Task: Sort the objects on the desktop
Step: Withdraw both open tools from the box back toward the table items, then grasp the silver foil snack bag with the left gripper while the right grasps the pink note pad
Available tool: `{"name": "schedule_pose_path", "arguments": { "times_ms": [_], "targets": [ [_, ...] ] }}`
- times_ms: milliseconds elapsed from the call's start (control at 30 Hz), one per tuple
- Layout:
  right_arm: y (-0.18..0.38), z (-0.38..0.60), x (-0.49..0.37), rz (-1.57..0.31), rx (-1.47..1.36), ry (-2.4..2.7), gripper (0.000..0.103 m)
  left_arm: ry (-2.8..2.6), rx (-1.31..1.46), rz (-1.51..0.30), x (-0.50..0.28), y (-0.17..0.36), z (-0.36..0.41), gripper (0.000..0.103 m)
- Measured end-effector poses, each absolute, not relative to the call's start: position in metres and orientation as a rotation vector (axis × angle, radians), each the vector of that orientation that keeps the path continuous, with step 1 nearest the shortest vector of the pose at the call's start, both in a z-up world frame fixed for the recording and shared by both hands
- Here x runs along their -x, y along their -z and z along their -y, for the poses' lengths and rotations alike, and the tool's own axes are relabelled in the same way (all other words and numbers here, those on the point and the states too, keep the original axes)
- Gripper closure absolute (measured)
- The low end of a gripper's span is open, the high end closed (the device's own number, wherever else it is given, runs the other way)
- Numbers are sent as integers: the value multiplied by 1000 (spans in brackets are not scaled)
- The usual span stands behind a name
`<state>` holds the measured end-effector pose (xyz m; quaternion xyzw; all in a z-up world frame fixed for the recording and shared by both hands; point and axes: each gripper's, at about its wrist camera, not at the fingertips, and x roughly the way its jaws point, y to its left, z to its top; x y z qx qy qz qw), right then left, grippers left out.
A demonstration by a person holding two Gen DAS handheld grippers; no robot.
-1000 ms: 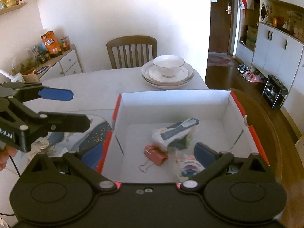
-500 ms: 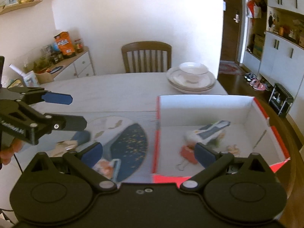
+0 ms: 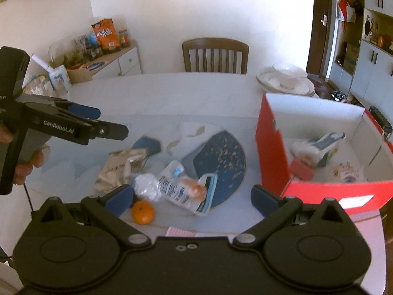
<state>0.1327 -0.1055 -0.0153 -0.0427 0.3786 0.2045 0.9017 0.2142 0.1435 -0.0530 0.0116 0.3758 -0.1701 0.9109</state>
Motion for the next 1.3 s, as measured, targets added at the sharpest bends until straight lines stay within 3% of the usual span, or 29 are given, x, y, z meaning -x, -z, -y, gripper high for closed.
{"name": "schedule_pose_path", "arguments": {
  "times_ms": [500,1067,1300],
  "targets": [
    [55,91,-123,-852,86,-378,1,306,-78,-923,-211,111,-165,0],
    [86,73,-129,-908,123,-363,3,262,74,-969,-248,112,-160,0],
    [98,67,-131,-918,149,-324,11,203,51,-1012,-257,125,-157,0]
  ]
}}
